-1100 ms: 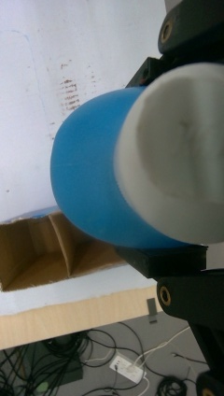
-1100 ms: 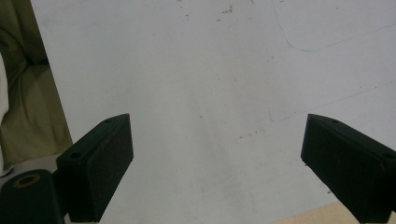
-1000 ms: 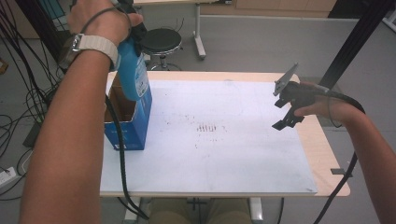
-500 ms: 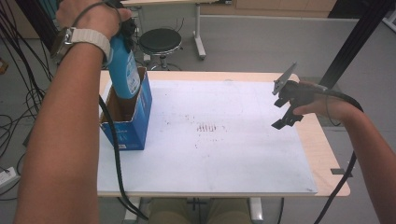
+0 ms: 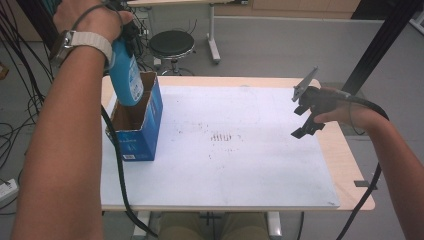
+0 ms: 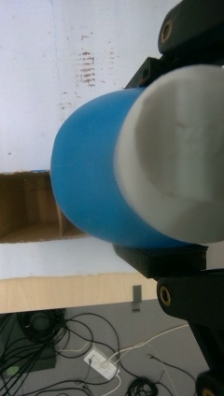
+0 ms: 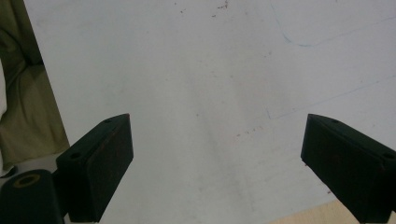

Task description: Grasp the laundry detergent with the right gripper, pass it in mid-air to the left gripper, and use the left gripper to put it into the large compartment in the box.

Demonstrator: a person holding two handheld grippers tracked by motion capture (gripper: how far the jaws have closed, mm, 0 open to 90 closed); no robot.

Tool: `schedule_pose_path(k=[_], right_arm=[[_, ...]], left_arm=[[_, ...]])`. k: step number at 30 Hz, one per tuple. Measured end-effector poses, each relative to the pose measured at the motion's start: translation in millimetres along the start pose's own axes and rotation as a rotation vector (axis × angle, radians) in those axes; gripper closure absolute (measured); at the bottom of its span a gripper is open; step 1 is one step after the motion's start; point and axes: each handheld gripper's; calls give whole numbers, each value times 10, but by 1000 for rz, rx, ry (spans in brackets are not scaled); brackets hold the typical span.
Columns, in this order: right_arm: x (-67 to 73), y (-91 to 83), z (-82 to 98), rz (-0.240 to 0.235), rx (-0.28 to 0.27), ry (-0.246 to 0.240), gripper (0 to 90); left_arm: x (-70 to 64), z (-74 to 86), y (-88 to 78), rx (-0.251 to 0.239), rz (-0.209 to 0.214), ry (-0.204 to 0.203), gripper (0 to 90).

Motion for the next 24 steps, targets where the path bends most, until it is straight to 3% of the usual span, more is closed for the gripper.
schedule_pose_path(k=[24], right_arm=[[-34,77,37,-5,4,28,91]], left_arm=[[123,-81,373,12,5,-9,372]])
Point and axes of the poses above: each handheld gripper's, and its own axes: y roughly forward along the jaws, z roughly out of its underside, x roughly to its left, and after that the axes turned 9 degrees about -y, right-handed
